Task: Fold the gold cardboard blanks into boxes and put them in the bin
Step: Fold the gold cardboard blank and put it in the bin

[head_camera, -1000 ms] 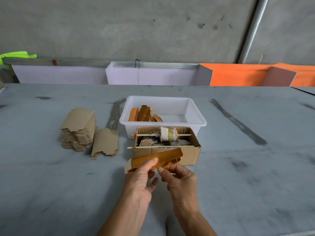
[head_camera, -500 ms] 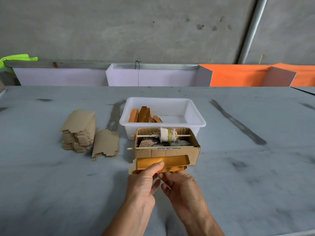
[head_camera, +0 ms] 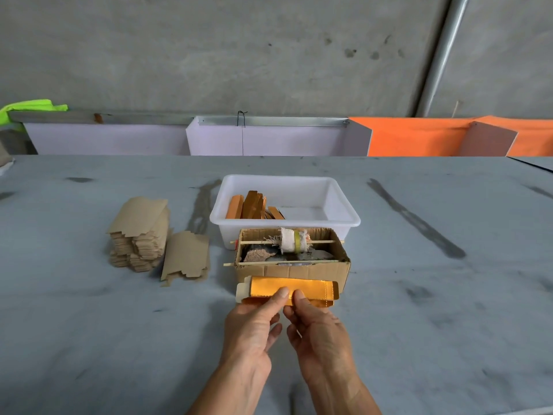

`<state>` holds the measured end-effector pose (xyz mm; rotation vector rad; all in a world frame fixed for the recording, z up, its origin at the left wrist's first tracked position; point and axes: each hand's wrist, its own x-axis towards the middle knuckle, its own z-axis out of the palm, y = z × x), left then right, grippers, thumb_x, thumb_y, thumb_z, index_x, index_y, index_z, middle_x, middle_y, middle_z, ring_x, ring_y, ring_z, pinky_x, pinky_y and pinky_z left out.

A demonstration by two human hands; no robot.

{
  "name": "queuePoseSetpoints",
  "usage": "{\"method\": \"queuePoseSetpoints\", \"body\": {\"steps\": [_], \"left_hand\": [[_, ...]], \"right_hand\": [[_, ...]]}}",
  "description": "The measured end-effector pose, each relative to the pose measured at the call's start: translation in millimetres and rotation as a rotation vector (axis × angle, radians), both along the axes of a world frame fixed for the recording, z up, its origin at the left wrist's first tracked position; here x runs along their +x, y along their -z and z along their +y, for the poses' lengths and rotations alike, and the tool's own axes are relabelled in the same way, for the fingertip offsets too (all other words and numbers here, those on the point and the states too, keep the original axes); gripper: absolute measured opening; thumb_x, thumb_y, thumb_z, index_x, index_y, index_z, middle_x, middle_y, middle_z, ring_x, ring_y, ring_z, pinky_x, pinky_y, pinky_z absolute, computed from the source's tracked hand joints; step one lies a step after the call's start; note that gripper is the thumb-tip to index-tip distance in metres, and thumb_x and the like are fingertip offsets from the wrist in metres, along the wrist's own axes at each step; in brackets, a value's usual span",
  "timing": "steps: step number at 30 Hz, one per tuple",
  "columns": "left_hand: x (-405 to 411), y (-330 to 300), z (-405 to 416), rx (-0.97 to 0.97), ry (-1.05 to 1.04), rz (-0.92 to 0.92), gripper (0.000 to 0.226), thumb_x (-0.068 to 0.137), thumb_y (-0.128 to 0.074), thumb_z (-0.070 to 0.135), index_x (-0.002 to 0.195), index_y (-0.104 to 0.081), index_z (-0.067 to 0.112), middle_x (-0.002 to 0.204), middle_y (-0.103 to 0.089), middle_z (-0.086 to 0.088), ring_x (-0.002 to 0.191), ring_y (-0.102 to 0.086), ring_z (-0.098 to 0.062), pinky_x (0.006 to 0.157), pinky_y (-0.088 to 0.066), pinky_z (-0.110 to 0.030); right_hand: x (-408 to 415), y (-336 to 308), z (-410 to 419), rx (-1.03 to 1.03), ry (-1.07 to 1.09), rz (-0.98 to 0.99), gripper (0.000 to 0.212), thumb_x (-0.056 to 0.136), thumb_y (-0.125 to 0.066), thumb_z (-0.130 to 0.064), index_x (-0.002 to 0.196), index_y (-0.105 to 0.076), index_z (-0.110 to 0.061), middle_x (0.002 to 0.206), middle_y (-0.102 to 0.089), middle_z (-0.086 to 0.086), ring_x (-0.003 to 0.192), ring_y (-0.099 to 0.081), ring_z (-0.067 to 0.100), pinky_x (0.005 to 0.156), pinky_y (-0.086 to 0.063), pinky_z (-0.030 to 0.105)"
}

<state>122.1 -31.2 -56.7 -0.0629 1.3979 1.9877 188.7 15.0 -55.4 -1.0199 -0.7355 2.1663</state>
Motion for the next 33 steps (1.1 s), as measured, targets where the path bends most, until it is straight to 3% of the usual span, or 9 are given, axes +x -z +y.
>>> {"method": "queuePoseSetpoints", "body": {"steps": [6, 14, 19, 24, 29, 33], "left_hand": [[2.4, 1.0, 0.4, -0.012, -0.061, -0.002, 0.018, 0.072, -0.075, -0.003, 0.068, -0.059, 0.007, 0.052, -0.060, -0.001, 0.056, -0.052, -0.016, 0.060, -0.048, -0.027], [1.3, 3.2, 2.6, -0.023, -0.047, -0.079, 0.016, 0.071, -0.076, -0.001, 0.074, -0.063, 0.009, 0.049, -0.061, 0.001, 0.045, -0.056, -0.010, 0.057, -0.046, -0.025], [-1.6, 4.2, 0.5, -0.014, -0.059, -0.086, 0.019, 0.070, -0.076, -0.003, 0.076, -0.062, 0.008, 0.066, -0.061, -0.007, 0.058, -0.055, -0.017, 0.056, -0.047, -0.026], [-9.9, 2.5, -4.0, 0.006, -0.024, -0.111, 0.014, 0.075, -0.073, 0.000, 0.077, -0.059, 0.004, 0.051, -0.060, -0.005, 0.041, -0.053, -0.011, 0.040, -0.050, -0.020], [-15.7, 2.7, -10.0, 0.001, -0.029, -0.043, 0.008, 0.083, -0.067, 0.005, 0.083, -0.059, 0.003, 0.055, -0.065, -0.010, 0.058, -0.060, -0.022, 0.051, -0.051, -0.028], [-21.9, 0.8, -13.2, -0.014, -0.018, 0.010, 0.005, 0.084, -0.065, 0.004, 0.085, -0.060, 0.002, 0.060, -0.068, -0.013, 0.051, -0.065, -0.021, 0.046, -0.053, -0.027]], "right_hand": [[-0.5, -2.7, 3.4, 0.057, 0.001, -0.028, 0.012, 0.078, -0.072, -0.009, 0.070, -0.065, -0.014, 0.065, -0.066, 0.002, 0.069, -0.057, 0.015, 0.067, -0.040, 0.029], [-7.3, -0.2, 7.1, 0.138, 0.069, -0.150, 0.017, 0.074, -0.074, 0.002, 0.068, -0.064, -0.010, 0.053, -0.060, 0.000, 0.061, -0.051, 0.016, 0.059, -0.040, 0.028], [-9.3, -1.2, 5.9, 0.138, 0.059, -0.161, 0.020, 0.075, -0.073, 0.002, 0.065, -0.062, -0.010, 0.049, -0.059, -0.002, 0.061, -0.053, 0.016, 0.060, -0.039, 0.028], [-3.2, -9.5, 12.1, 0.132, 0.035, -0.139, 0.020, 0.079, -0.073, -0.006, 0.066, -0.060, -0.014, 0.049, -0.061, -0.004, 0.062, -0.059, 0.015, 0.063, -0.042, 0.027], [-1.1, -15.0, 17.1, 0.149, 0.042, -0.179, 0.017, 0.082, -0.071, -0.008, 0.069, -0.061, -0.011, 0.051, -0.063, 0.000, 0.059, -0.059, 0.016, 0.057, -0.044, 0.026], [-5.4, -20.8, 17.8, 0.165, 0.021, -0.184, 0.017, 0.087, -0.066, -0.011, 0.071, -0.059, -0.010, 0.049, -0.063, 0.000, 0.059, -0.062, 0.016, 0.057, -0.047, 0.026]]}}
